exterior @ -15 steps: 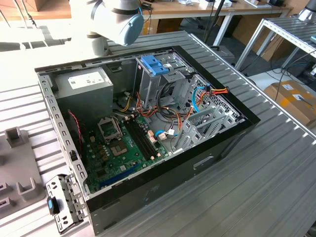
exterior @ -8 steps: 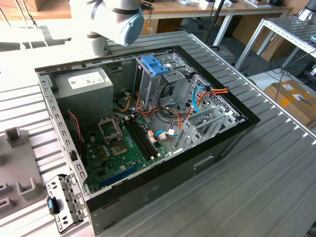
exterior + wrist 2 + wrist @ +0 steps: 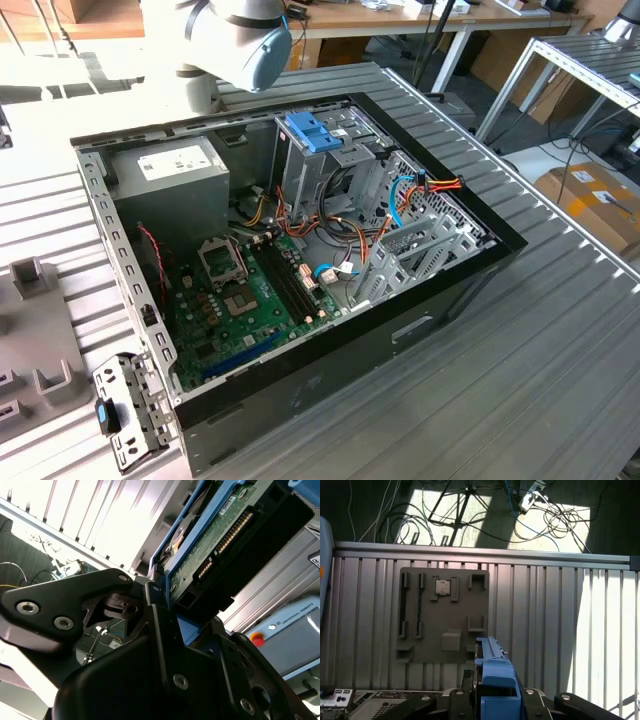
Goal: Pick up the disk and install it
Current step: 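Pick up the disk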
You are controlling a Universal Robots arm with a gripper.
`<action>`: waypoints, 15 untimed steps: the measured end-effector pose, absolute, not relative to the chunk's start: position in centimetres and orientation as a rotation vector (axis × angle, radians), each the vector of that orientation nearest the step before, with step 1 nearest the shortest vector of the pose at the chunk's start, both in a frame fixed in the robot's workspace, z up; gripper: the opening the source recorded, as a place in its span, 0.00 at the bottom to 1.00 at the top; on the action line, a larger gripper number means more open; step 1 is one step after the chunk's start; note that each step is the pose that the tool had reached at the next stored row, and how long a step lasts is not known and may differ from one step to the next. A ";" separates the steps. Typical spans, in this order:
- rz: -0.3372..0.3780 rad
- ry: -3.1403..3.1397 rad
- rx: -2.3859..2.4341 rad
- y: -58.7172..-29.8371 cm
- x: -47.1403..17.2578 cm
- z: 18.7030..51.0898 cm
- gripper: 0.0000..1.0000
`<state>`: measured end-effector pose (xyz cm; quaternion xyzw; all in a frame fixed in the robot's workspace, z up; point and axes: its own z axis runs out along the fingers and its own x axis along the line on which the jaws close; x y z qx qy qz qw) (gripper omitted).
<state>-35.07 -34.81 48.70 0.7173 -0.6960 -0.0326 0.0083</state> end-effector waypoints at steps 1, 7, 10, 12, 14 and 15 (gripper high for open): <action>-0.102 -2.175 2.242 -34.8 -35.0 48.7 0.37; -0.102 -2.175 2.241 -34.8 -34.4 48.7 0.37; -0.102 -2.175 2.242 -34.8 -34.2 48.7 0.37; -0.102 -2.175 2.242 -34.8 -34.0 48.7 0.37; -0.102 -2.175 2.241 -34.8 -33.9 48.7 0.37; -0.102 -2.175 2.242 -34.8 -33.8 48.7 0.37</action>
